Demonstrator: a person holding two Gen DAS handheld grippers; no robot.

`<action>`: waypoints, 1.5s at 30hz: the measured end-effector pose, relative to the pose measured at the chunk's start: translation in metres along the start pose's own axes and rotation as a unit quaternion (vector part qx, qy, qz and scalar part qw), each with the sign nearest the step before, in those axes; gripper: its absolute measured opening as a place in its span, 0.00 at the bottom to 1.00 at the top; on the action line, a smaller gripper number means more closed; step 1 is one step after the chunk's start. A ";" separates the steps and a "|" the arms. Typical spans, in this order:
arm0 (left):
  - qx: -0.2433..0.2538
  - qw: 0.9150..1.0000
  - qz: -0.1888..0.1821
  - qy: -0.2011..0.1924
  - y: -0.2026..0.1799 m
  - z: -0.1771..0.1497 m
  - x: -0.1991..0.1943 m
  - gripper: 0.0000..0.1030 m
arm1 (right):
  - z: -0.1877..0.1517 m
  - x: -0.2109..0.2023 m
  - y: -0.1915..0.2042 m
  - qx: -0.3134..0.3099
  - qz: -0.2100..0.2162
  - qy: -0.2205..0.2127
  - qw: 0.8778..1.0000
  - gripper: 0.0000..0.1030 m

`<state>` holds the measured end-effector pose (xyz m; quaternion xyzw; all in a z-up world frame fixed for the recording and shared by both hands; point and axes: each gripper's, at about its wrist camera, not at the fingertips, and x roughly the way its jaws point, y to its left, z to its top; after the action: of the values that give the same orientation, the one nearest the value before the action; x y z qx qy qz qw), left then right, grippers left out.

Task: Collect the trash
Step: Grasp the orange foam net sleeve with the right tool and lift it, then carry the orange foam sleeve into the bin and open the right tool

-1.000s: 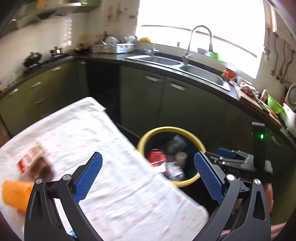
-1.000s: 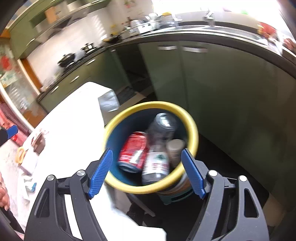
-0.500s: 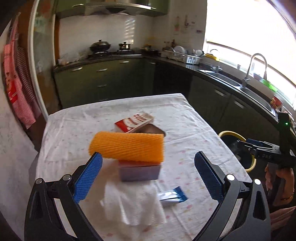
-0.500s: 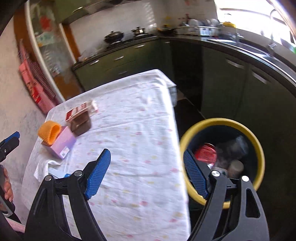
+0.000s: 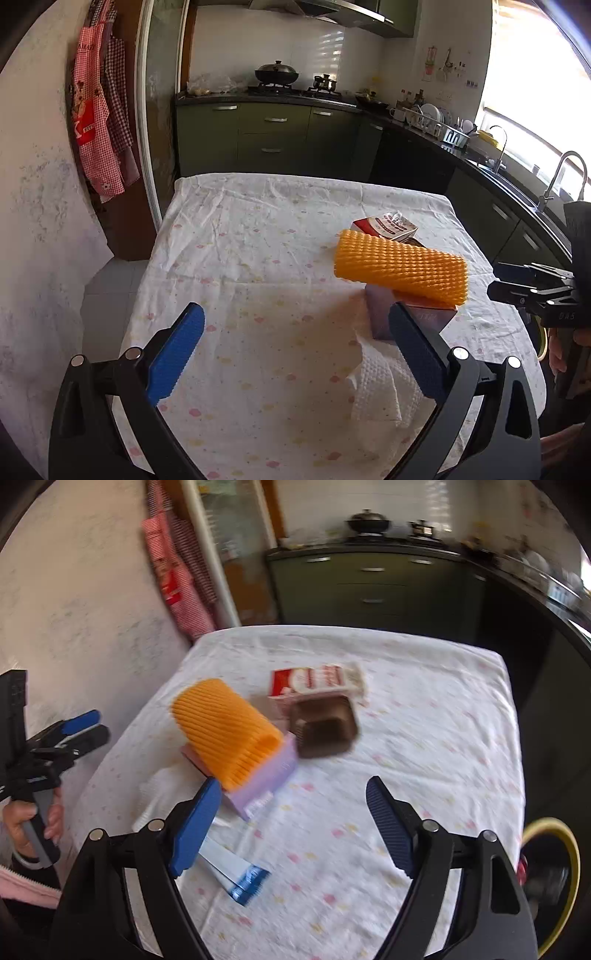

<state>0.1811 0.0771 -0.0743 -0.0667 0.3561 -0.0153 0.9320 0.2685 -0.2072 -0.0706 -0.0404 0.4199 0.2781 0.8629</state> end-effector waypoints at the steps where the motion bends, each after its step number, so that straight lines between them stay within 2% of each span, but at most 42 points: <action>1: -0.002 1.000 0.000 0.001 0.002 -0.001 0.001 0.95 | 0.005 0.002 0.005 -0.010 0.005 0.002 1.000 0.74; 6: -0.006 1.000 0.001 0.003 0.003 -0.001 0.005 0.95 | 0.029 0.017 0.029 -0.085 0.044 0.014 0.995 0.74; 9: -0.005 1.000 0.000 0.004 0.003 -0.001 0.007 0.95 | 0.035 0.035 0.049 -0.145 0.039 0.029 0.988 0.74; 11: -0.004 1.000 -0.002 0.005 0.001 -0.002 0.007 0.95 | 0.036 0.046 0.058 -0.171 0.033 0.045 0.984 0.62; 14: 0.001 1.000 -0.002 0.007 -0.001 -0.003 0.007 0.95 | 0.032 0.056 0.065 -0.195 0.014 0.056 0.979 0.53; 15: 0.001 1.000 -0.002 0.008 -0.001 -0.003 0.008 0.95 | 0.032 0.055 0.066 -0.196 0.010 0.050 0.979 0.49; 17: 0.000 1.000 -0.002 0.009 -0.001 -0.004 0.008 0.95 | 0.032 0.048 0.065 -0.190 0.013 0.037 0.981 0.25; 19: -0.002 1.000 -0.002 0.010 0.000 -0.004 0.009 0.95 | 0.035 0.040 0.062 -0.180 0.012 0.019 0.983 0.14; 24: 0.001 1.000 -0.005 0.010 -0.004 -0.004 0.009 0.95 | 0.037 0.013 0.053 -0.146 0.030 -0.010 0.989 0.14; 29: 0.008 1.000 -0.011 0.009 -0.014 -0.003 0.007 0.95 | 0.029 -0.023 0.037 -0.101 0.030 -0.050 0.993 0.14; 33: 0.023 1.000 -0.016 0.012 -0.025 -0.002 0.007 0.95 | 0.006 -0.052 0.005 -0.041 -0.007 -0.072 0.997 0.15; 35: 0.029 0.999 -0.021 0.014 -0.033 -0.002 0.008 0.95 | -0.011 -0.068 -0.018 -0.002 -0.043 -0.081 0.996 0.16; 38: 0.039 0.999 -0.030 0.017 -0.044 -0.002 0.010 0.95 | -0.041 -0.090 -0.058 0.061 -0.109 -0.088 0.988 0.19; 41: 0.052 0.998 -0.039 0.020 -0.059 -0.002 0.012 0.95 | -0.075 -0.108 -0.104 0.131 -0.181 -0.082 0.971 0.22; 45: 0.065 0.997 -0.044 0.024 -0.076 0.000 0.014 0.95 | -0.116 -0.116 -0.160 0.199 -0.249 -0.061 0.946 0.22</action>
<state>0.1931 0.0008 -0.0737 -0.0210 0.3729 -0.0810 0.9241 0.2120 -0.4293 -0.0850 0.0457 0.3901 -0.0333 0.9190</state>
